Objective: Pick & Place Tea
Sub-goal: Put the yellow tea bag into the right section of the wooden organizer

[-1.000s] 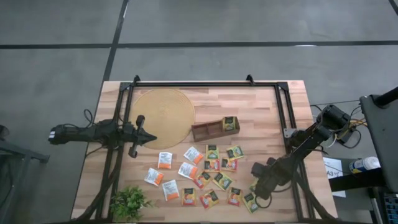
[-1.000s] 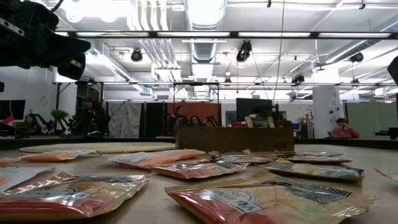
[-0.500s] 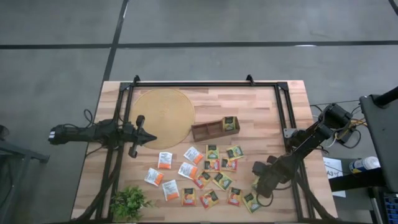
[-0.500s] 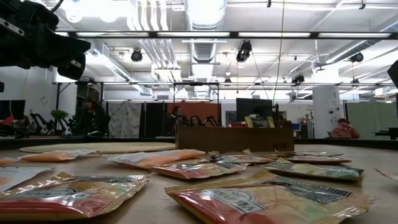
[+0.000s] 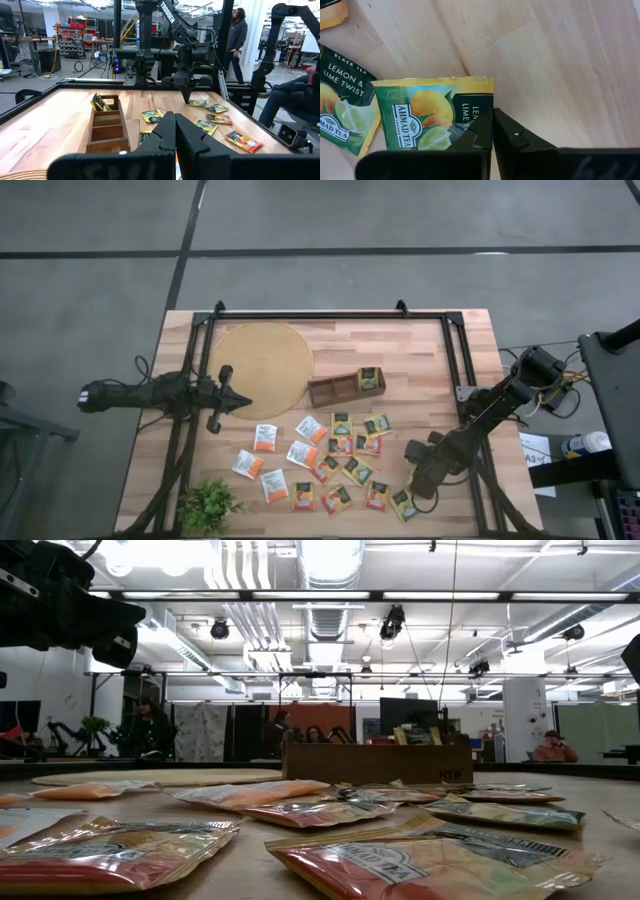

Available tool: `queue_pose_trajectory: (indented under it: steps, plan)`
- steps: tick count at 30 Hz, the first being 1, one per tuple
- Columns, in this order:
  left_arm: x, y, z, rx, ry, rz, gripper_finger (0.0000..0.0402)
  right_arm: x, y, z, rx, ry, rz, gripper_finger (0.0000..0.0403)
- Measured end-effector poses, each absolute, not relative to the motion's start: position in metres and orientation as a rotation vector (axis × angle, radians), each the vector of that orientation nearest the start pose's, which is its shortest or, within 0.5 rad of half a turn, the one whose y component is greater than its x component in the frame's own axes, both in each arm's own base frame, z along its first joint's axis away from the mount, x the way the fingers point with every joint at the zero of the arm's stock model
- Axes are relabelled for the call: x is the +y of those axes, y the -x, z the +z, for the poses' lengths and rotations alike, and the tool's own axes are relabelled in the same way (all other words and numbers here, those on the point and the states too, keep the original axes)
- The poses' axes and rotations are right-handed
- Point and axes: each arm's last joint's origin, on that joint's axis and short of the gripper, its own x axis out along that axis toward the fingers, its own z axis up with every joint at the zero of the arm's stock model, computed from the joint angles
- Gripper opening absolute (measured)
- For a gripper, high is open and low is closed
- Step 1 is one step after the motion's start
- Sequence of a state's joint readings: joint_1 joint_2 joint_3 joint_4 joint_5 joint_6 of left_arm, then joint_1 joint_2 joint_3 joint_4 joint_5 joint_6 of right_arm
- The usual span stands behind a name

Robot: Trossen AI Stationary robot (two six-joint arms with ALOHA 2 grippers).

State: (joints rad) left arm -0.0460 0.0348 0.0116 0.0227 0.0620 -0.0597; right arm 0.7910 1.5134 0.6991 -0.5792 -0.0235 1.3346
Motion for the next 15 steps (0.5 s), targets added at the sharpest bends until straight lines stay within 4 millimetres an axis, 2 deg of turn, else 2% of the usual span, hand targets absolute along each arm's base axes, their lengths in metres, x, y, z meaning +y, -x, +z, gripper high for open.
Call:
queue_pose_trajectory:
  steps: [10, 15]
  plan:
    - [-0.006, -0.099, 0.167, 0.004, 0.060, -0.108, 0.0000, 0.168, -0.164, 0.155, 1.478, -0.489, -0.269, 0.0010]
    - [-0.006, -0.099, 0.167, 0.003, 0.060, -0.108, 0.0000, 0.169, -0.165, 0.157, 1.476, -0.472, -0.248, 0.0039]
